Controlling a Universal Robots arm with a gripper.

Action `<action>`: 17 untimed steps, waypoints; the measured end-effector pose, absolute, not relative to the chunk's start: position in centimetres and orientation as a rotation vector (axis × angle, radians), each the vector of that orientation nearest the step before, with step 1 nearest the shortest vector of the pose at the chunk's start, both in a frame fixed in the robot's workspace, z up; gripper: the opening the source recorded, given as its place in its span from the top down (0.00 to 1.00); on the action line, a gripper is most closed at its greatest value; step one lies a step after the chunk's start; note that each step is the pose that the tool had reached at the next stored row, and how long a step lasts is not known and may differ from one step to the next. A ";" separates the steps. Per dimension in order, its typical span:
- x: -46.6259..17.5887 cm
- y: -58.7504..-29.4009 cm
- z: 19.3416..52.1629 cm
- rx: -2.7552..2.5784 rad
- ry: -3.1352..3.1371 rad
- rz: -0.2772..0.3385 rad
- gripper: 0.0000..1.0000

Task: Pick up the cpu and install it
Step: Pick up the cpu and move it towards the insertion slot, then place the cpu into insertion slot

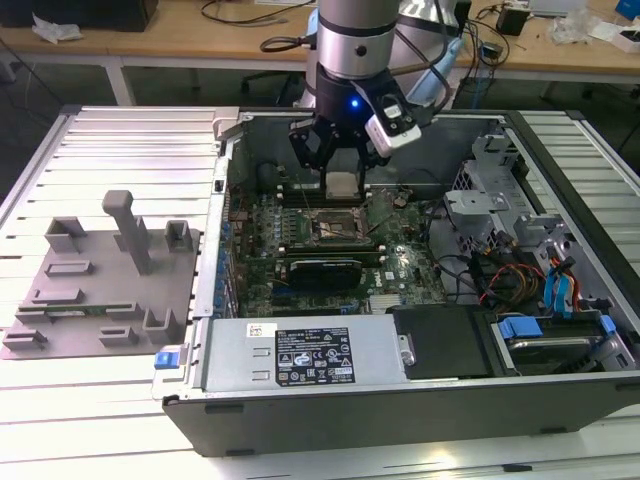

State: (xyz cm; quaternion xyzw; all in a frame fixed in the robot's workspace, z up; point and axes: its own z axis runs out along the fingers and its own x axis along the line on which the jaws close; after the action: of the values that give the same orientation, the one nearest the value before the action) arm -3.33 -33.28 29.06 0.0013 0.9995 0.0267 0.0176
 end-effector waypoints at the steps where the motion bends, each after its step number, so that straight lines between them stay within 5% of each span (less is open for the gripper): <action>1: -3.3 -33.2 28.8 0.004 3.105 0.083 0.45; 17: -3.3 -32.8 28.5 0.004 3.105 0.078 0.45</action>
State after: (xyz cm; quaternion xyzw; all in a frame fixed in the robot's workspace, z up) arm -3.33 -32.85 28.50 0.0013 0.9995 0.0252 0.0176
